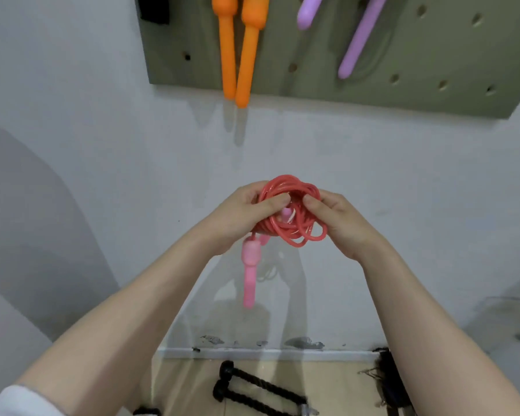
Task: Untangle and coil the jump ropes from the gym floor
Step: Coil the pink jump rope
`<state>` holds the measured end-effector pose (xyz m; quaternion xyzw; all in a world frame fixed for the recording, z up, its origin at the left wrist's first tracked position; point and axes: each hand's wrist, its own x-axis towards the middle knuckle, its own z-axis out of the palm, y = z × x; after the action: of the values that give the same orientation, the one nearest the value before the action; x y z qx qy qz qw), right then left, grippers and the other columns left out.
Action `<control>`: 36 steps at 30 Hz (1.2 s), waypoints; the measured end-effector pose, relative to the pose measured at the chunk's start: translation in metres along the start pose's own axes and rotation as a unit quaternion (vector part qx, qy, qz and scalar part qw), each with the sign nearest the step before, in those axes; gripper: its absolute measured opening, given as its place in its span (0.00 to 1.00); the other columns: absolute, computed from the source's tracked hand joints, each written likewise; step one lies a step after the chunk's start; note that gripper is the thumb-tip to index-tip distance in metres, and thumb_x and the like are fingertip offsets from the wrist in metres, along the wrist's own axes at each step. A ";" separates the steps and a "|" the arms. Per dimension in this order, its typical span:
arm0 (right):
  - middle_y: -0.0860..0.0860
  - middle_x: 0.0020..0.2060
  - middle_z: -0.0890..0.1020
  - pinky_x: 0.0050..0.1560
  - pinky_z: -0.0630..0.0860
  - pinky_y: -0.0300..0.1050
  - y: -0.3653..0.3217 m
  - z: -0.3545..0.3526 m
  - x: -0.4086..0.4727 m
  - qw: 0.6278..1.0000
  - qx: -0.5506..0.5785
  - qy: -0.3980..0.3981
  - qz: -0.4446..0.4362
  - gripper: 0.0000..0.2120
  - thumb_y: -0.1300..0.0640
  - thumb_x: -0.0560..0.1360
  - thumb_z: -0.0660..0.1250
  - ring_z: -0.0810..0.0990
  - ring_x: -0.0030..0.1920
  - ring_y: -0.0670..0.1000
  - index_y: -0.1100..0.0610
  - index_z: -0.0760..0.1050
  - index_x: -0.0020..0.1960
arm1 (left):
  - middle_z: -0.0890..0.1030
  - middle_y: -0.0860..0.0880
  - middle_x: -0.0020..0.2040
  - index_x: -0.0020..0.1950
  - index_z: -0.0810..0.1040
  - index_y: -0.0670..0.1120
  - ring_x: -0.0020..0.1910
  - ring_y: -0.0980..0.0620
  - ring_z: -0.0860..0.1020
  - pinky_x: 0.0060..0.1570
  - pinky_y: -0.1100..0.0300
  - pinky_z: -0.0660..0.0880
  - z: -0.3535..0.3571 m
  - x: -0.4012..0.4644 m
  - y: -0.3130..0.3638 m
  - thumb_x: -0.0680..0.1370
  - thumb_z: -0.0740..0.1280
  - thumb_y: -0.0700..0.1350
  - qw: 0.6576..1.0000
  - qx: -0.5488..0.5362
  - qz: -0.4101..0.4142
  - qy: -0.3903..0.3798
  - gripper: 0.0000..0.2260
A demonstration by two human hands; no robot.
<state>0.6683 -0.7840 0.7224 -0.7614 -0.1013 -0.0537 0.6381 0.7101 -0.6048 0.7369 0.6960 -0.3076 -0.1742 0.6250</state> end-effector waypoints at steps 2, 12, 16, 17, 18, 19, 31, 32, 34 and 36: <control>0.44 0.45 0.84 0.51 0.74 0.34 -0.043 -0.014 0.001 1.000 -0.023 -0.002 -0.007 0.10 0.54 0.77 0.62 0.81 0.49 0.43 0.53 0.77 0.55 | 0.79 0.46 0.43 0.59 0.75 0.41 0.37 0.56 0.79 0.37 0.64 0.75 -0.001 0.004 0.041 0.79 0.63 0.40 1.000 0.009 0.006 -0.018 0.10; 0.48 0.41 0.81 0.46 0.76 0.36 -0.205 -0.073 0.011 0.995 -0.039 0.075 -0.060 0.11 0.53 0.73 0.61 0.79 0.41 0.43 0.54 0.79 0.50 | 0.78 0.52 0.43 0.57 0.73 0.46 0.37 0.63 0.77 0.35 0.69 0.74 0.009 0.046 0.210 0.78 0.64 0.44 0.991 0.080 0.102 0.026 0.08; 0.49 0.50 0.82 0.54 0.77 0.44 -0.241 -0.090 0.013 0.991 0.077 0.065 -0.088 0.14 0.57 0.75 0.65 0.80 0.51 0.49 0.55 0.73 0.61 | 0.80 0.48 0.45 0.56 0.74 0.53 0.39 0.57 0.78 0.35 0.66 0.75 0.019 0.061 0.243 0.79 0.62 0.48 0.982 0.094 0.156 0.050 0.06; 0.49 0.51 0.81 0.54 0.77 0.45 -0.246 -0.093 0.012 0.987 0.102 0.072 -0.097 0.16 0.57 0.74 0.64 0.80 0.51 0.49 0.55 0.72 0.61 | 0.81 0.52 0.43 0.54 0.74 0.56 0.38 0.59 0.79 0.36 0.66 0.75 0.024 0.065 0.248 0.80 0.62 0.48 0.980 0.089 0.172 0.048 0.05; 0.49 0.50 0.81 0.53 0.77 0.44 -0.248 -0.097 0.009 0.984 0.117 0.086 -0.107 0.16 0.57 0.74 0.64 0.80 0.50 0.49 0.55 0.71 0.61 | 0.80 0.55 0.40 0.54 0.74 0.56 0.35 0.61 0.79 0.36 0.67 0.74 0.030 0.069 0.253 0.80 0.61 0.48 0.977 0.092 0.188 0.041 0.06; 0.47 0.49 0.82 0.52 0.78 0.43 -0.249 -0.102 0.006 0.980 0.120 0.108 -0.120 0.13 0.57 0.75 0.65 0.80 0.48 0.47 0.55 0.71 0.59 | 0.80 0.56 0.36 0.54 0.75 0.55 0.33 0.59 0.79 0.35 0.64 0.75 0.038 0.074 0.257 0.80 0.60 0.48 0.976 0.092 0.198 0.024 0.06; 0.49 0.32 0.77 0.34 0.71 0.35 -0.299 -0.224 -0.027 0.832 -0.326 0.415 -0.171 0.04 0.53 0.79 0.60 0.76 0.30 0.42 0.52 0.69 0.49 | 0.75 0.53 0.30 0.58 0.70 0.47 0.22 0.57 0.74 0.26 0.67 0.69 0.156 0.167 0.311 0.81 0.57 0.46 0.944 0.198 0.264 0.005 0.08; 0.51 0.32 0.77 0.36 0.74 0.42 -0.302 -0.233 -0.025 0.820 -0.328 0.434 -0.177 0.05 0.51 0.79 0.60 0.77 0.32 0.46 0.53 0.67 0.49 | 0.76 0.52 0.32 0.59 0.70 0.47 0.23 0.56 0.75 0.28 0.65 0.72 0.162 0.175 0.320 0.81 0.57 0.46 0.939 0.205 0.276 0.009 0.08; 0.55 0.33 0.79 0.37 0.76 0.52 -0.310 -0.251 -0.020 0.801 -0.346 0.455 -0.178 0.09 0.48 0.79 0.59 0.78 0.34 0.56 0.53 0.65 0.50 | 0.78 0.49 0.38 0.59 0.69 0.46 0.30 0.51 0.77 0.37 0.56 0.77 0.173 0.192 0.333 0.81 0.56 0.48 0.925 0.235 0.296 0.026 0.09; 0.56 0.35 0.79 0.39 0.76 0.56 -0.317 -0.267 -0.012 0.792 -0.356 0.465 -0.172 0.11 0.46 0.78 0.59 0.78 0.35 0.58 0.54 0.65 0.50 | 0.79 0.45 0.45 0.58 0.69 0.46 0.36 0.44 0.78 0.43 0.48 0.77 0.180 0.209 0.342 0.81 0.55 0.49 0.916 0.263 0.301 0.044 0.09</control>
<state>0.5987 -0.9953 1.0726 -0.7876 0.1046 -0.5427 0.2724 0.6818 -0.8868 1.0720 0.7166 -0.5092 0.1404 0.4555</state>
